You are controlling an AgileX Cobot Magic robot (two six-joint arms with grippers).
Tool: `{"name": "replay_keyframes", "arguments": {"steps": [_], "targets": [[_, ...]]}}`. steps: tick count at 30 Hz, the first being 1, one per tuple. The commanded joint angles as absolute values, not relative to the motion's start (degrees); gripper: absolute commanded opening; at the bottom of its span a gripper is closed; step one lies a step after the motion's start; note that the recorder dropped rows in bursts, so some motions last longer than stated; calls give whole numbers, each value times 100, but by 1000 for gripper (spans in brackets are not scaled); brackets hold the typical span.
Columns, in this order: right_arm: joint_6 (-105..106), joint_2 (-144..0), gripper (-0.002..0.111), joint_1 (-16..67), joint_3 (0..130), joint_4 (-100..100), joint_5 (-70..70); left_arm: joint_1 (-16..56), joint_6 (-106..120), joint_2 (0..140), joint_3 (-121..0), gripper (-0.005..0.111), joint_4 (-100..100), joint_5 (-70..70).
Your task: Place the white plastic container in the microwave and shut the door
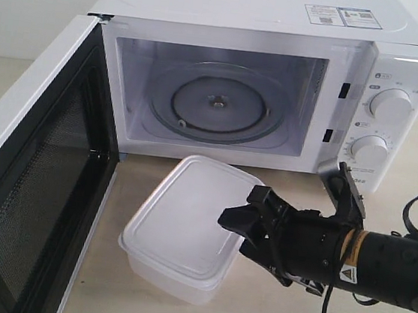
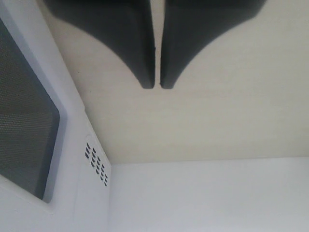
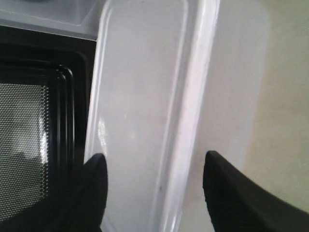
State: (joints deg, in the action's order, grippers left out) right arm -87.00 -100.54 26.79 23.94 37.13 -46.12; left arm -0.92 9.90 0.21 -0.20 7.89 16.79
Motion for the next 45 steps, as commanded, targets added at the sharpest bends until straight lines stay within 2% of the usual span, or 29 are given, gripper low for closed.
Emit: {"name": "replay_keyframes", "arguments": {"steps": [1, 5, 10, 12, 14, 19, 24, 26, 30, 34, 45], "targets": [[-8690, -10074, 52, 2636, 2537, 3873, -4122, -102, 966, 0, 0, 4, 773, 1693], [-8690, -10074, 52, 2636, 2655, 3969, -3991, -102, 966, 0, 0, 4, 773, 1693], [-8642, -10074, 32, 2636, 2697, 3981, -3962, -102, 966, 0, 0, 4, 773, 1693], [-8642, -10074, 29, 2636, 2697, 4019, -3950, -102, 966, 0, 0, 4, 773, 1693], [-8642, -10074, 30, 2636, 2697, 4036, -3927, -102, 966, 0, 0, 4, 773, 1693], [-8642, -10074, 42, 2636, 2697, 4036, -3915, -102, 966, 0, 0, 4, 773, 1693], [-8666, -10140, 41, 2636, 2706, 4023, -3915, -102, 966, 0, 0, 4, 773, 1693], [-8706, -10256, 37, 2636, 2757, 4101, -3955, -102, 966, 0, 0, 4, 773, 1693], [-8797, -10490, 16, 2636, 2811, 4217, -4538, -102, 966, 0, 0, 4, 773, 1693], [-8797, -10580, 2, 2636, 2811, 4205, -4678, -102, 966, 0, 0, 4, 773, 1693], [-8979, -10388, 0, 2636, 2799, 4372, -4765, -102, 966, 0, 0, 4, 773, 1693]]}}
